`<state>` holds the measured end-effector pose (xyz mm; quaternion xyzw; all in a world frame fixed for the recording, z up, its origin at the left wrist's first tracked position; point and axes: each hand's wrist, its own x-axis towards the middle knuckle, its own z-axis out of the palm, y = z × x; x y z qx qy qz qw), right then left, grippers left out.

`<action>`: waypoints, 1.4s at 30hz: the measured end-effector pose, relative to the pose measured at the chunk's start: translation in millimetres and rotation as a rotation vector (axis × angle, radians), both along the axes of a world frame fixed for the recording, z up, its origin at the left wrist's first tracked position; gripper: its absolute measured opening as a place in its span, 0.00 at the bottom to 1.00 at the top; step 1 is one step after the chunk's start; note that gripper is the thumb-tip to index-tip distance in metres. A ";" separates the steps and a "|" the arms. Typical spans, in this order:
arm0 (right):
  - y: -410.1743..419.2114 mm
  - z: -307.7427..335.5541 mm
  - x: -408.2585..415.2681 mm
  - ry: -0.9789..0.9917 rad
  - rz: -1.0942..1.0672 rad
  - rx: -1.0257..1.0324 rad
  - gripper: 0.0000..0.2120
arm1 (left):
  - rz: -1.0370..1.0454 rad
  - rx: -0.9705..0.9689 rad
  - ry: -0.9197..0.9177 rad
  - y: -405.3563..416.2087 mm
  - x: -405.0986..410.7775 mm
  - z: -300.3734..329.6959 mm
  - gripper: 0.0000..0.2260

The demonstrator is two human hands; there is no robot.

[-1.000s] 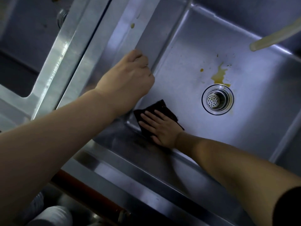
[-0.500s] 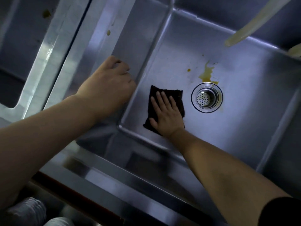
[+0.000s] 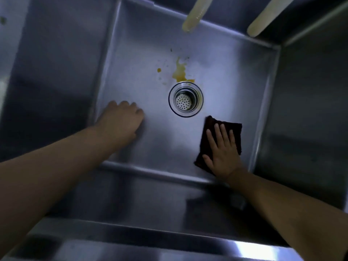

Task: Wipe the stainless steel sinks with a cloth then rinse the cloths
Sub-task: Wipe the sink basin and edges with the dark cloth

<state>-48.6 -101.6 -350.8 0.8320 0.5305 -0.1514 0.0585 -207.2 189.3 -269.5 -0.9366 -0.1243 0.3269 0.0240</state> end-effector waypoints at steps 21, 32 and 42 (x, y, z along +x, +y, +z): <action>91.9 -10.2 -64.8 0.048 -0.151 0.019 0.37 | 0.246 -0.163 0.059 3.1 -21.5 -54.3 0.57; 67.7 -11.9 -65.6 -0.080 -1.301 -0.044 0.36 | 0.212 -0.151 0.032 -0.3 -18.9 -51.2 0.57; 126.2 -17.5 -99.1 -0.017 -2.021 0.071 0.37 | 0.265 -0.191 0.030 0.4 -19.5 -46.2 0.56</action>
